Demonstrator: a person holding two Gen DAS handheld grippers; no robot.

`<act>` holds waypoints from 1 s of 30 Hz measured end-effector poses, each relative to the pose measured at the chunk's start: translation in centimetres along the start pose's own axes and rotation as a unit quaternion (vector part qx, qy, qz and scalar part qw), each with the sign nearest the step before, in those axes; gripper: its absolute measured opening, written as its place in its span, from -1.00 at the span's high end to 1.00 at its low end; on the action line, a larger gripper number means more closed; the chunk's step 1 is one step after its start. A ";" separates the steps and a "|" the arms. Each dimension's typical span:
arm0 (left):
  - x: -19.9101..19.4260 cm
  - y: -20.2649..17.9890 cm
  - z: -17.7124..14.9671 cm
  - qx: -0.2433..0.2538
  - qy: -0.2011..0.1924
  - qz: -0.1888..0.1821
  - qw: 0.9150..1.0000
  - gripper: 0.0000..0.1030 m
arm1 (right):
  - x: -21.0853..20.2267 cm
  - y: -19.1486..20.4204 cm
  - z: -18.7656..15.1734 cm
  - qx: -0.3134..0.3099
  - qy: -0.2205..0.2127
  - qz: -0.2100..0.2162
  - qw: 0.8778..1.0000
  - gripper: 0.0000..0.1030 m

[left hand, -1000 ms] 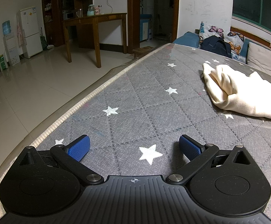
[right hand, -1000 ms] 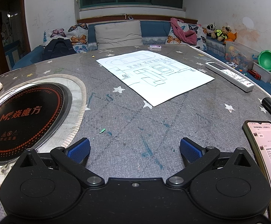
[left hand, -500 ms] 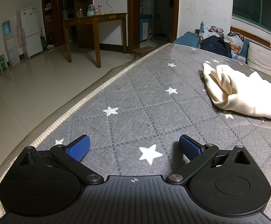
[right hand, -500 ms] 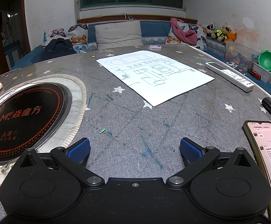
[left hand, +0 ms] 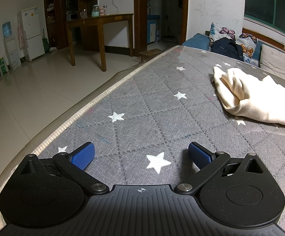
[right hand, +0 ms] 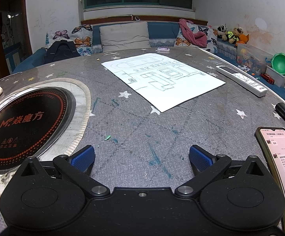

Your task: Fold clothes

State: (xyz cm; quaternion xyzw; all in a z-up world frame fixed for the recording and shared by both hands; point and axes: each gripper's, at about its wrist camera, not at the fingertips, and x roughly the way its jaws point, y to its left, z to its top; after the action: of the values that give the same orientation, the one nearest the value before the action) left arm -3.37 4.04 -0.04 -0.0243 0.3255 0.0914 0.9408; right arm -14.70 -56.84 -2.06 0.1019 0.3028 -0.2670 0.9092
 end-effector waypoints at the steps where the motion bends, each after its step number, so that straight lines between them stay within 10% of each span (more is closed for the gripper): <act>1: 0.0 0.0 0.0 0.000 0.000 0.000 1.000 -0.99 | 0.0 0.0 0.0 0.000 0.000 0.000 1.000 -1.00; 30: 0.0 -0.1 0.0 0.000 0.000 0.000 1.000 -0.99 | 0.0 0.0 0.0 0.001 0.000 0.000 1.000 -1.00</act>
State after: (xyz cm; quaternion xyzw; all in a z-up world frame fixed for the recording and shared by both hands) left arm -3.40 3.96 -0.04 -0.0245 0.3256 0.0914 0.9408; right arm -14.70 -56.85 -2.07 0.1025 0.3026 -0.2672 0.9092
